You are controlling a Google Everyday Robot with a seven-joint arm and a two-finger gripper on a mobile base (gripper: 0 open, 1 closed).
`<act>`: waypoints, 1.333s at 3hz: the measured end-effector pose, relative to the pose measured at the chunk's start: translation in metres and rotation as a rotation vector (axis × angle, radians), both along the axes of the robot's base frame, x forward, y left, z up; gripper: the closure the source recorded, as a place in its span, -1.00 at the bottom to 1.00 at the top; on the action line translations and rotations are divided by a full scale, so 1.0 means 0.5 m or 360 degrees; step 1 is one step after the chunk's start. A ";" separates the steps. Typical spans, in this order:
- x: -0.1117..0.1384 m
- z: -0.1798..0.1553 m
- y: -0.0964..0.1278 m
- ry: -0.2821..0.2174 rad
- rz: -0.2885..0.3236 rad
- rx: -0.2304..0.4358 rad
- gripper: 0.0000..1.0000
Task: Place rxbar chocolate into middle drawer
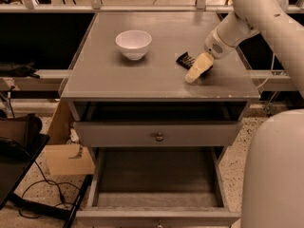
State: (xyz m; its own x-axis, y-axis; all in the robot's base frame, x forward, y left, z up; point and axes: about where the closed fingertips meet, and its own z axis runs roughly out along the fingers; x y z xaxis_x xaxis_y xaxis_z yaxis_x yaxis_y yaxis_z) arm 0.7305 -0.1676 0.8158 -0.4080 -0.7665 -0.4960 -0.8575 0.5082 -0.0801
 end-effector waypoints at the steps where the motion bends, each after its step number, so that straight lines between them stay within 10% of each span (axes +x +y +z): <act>1: 0.001 -0.026 0.008 0.0072 0.0022 0.0012 -0.61; 4: 0.001 -0.007 0.008 0.0072 0.0022 0.0012 0.78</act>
Offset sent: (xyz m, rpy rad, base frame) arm 0.0006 0.0041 -0.0131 0.0073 0.0450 0.0140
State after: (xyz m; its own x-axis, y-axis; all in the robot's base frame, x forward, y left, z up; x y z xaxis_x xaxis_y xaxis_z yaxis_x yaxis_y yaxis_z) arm 0.7311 -0.1635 0.8122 -0.4193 -0.7687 -0.4830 -0.8672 0.4966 -0.0376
